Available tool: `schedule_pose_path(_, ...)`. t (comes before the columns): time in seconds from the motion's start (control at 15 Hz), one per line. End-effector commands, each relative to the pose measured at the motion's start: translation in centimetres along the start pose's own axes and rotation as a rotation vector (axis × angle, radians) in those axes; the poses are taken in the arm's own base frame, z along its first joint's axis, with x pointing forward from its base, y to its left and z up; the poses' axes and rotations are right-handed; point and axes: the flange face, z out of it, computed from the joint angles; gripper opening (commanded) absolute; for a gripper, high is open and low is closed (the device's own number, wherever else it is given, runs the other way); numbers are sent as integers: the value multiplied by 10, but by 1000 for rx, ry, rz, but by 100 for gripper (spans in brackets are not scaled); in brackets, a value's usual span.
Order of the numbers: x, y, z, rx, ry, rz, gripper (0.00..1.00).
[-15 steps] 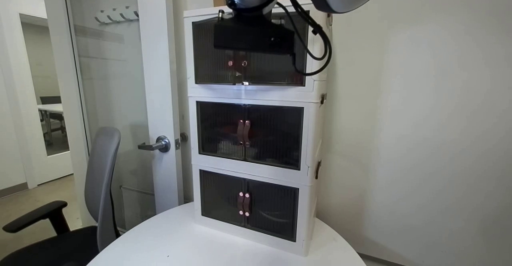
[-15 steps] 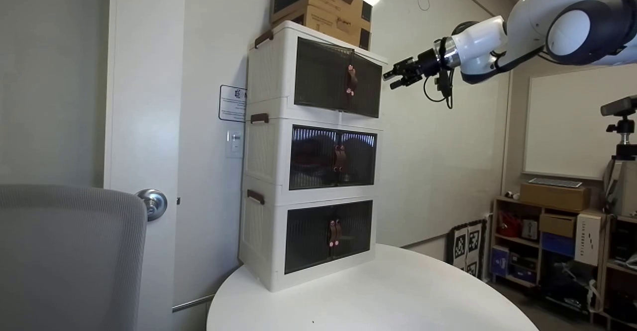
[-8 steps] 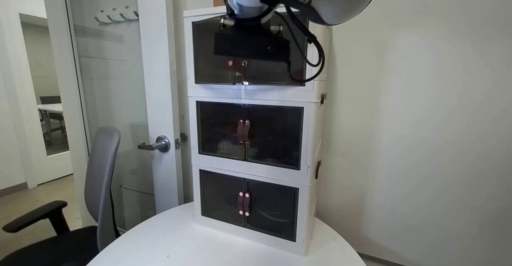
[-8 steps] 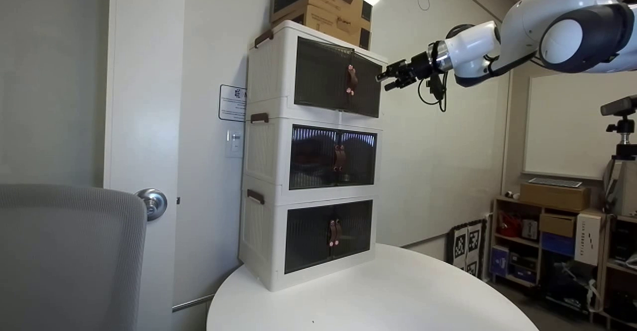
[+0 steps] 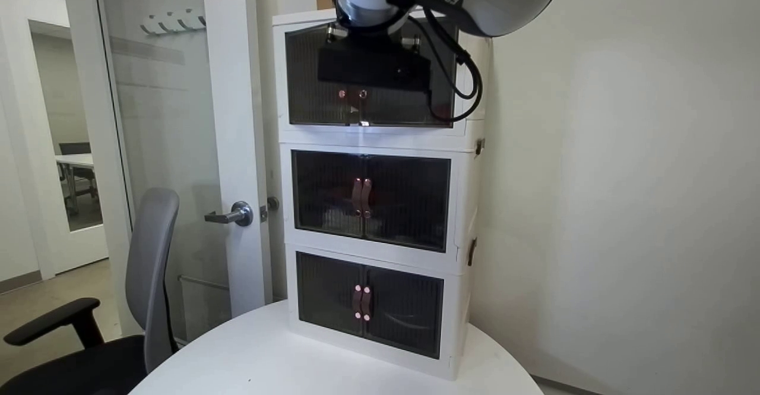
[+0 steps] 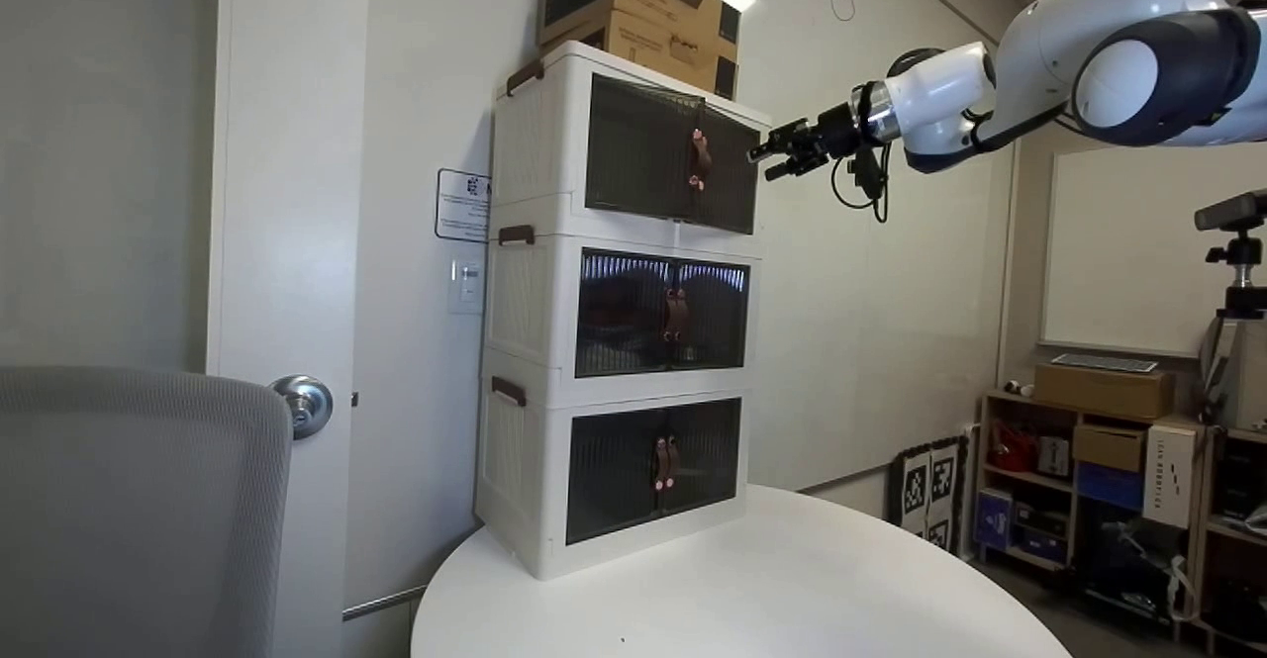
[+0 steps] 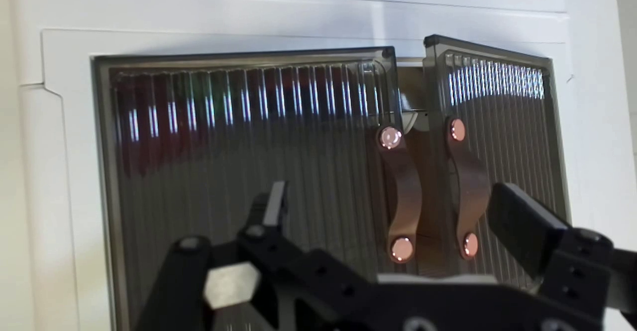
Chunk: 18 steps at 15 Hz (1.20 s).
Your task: Open the doors of the topmost cabinet.
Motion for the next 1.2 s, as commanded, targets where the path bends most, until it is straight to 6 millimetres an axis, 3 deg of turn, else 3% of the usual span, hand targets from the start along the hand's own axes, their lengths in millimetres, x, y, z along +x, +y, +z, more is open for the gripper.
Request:
schedule_pose_path(0.0, 0, 0, 0, 0, 0, 0, 100)
schedule_pose_path(0.93, 0, 0, 0, 0, 0, 0, 100)
schedule_pose_path(1.13, 16, -5, 13, -75, 81, -23, 100)
